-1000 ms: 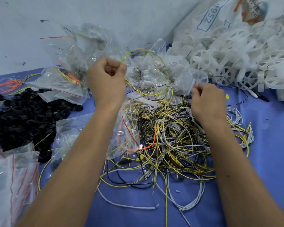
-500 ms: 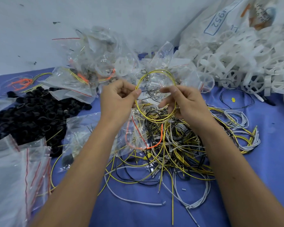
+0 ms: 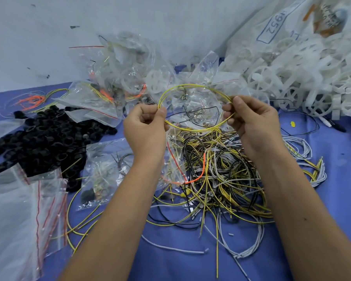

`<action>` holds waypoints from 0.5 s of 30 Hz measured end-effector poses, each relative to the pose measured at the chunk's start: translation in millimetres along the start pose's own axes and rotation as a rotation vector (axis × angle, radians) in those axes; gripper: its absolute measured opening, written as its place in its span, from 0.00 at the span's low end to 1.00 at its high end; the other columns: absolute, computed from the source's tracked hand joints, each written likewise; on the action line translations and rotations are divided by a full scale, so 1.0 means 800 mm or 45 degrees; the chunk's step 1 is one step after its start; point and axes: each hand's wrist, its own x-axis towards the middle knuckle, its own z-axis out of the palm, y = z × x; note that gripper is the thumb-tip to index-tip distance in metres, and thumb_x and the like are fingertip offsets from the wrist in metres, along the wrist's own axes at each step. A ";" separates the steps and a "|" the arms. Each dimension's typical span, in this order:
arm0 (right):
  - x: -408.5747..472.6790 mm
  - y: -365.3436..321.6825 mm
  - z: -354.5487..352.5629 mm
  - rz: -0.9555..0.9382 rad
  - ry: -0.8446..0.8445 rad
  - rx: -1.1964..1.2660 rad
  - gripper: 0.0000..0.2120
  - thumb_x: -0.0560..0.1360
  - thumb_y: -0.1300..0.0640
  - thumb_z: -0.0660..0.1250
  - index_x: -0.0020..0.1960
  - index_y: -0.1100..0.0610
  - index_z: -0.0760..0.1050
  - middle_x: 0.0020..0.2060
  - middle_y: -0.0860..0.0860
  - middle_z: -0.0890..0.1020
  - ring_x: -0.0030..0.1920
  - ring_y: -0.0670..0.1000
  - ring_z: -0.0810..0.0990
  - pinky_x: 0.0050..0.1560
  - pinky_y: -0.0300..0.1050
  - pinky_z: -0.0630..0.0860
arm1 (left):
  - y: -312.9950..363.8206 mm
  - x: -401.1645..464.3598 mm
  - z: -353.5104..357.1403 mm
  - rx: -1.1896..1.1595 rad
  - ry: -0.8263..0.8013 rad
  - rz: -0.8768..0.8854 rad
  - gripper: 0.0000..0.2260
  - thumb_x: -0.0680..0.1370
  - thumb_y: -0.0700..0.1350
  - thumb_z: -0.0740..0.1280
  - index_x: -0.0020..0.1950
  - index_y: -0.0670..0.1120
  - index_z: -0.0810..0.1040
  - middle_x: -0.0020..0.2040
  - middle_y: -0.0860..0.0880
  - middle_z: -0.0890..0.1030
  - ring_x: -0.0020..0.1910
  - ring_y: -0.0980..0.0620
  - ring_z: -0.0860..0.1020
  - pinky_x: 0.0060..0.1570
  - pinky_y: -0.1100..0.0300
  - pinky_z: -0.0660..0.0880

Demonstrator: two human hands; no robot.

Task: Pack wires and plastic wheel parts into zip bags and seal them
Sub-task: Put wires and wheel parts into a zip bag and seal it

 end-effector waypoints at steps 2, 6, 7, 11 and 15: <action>0.000 0.000 0.001 0.047 0.006 0.071 0.04 0.80 0.63 0.66 0.50 0.61 0.80 0.38 0.55 0.86 0.37 0.50 0.83 0.37 0.37 0.79 | 0.000 -0.003 0.006 -0.032 0.058 -0.003 0.11 0.78 0.38 0.73 0.39 0.48 0.78 0.31 0.51 0.78 0.28 0.52 0.78 0.37 0.53 0.77; 0.005 0.012 0.006 0.153 0.029 0.215 0.21 0.78 0.58 0.71 0.66 0.64 0.70 0.54 0.61 0.81 0.50 0.56 0.85 0.47 0.43 0.82 | 0.000 -0.008 0.016 -0.135 0.204 -0.050 0.11 0.79 0.38 0.73 0.39 0.48 0.76 0.31 0.50 0.78 0.27 0.53 0.77 0.33 0.59 0.75; 0.005 0.015 0.006 0.169 0.029 0.197 0.25 0.77 0.56 0.73 0.68 0.65 0.68 0.57 0.62 0.80 0.52 0.57 0.84 0.49 0.45 0.82 | 0.000 -0.009 0.019 -0.163 0.237 -0.053 0.11 0.79 0.38 0.73 0.40 0.48 0.76 0.32 0.49 0.78 0.26 0.54 0.77 0.33 0.59 0.75; 0.004 0.023 0.007 0.194 -0.105 -0.160 0.23 0.75 0.46 0.74 0.61 0.62 0.77 0.52 0.56 0.85 0.47 0.53 0.85 0.39 0.41 0.80 | 0.000 -0.018 0.031 -0.185 0.275 0.001 0.10 0.79 0.38 0.72 0.40 0.47 0.76 0.31 0.50 0.77 0.27 0.54 0.78 0.34 0.57 0.76; -0.004 0.024 0.011 0.321 -0.272 -0.268 0.17 0.77 0.48 0.71 0.55 0.62 0.78 0.44 0.57 0.87 0.34 0.48 0.83 0.28 0.36 0.73 | -0.007 -0.031 0.038 -0.058 0.160 0.054 0.10 0.78 0.39 0.73 0.39 0.48 0.76 0.31 0.50 0.79 0.29 0.48 0.80 0.37 0.49 0.79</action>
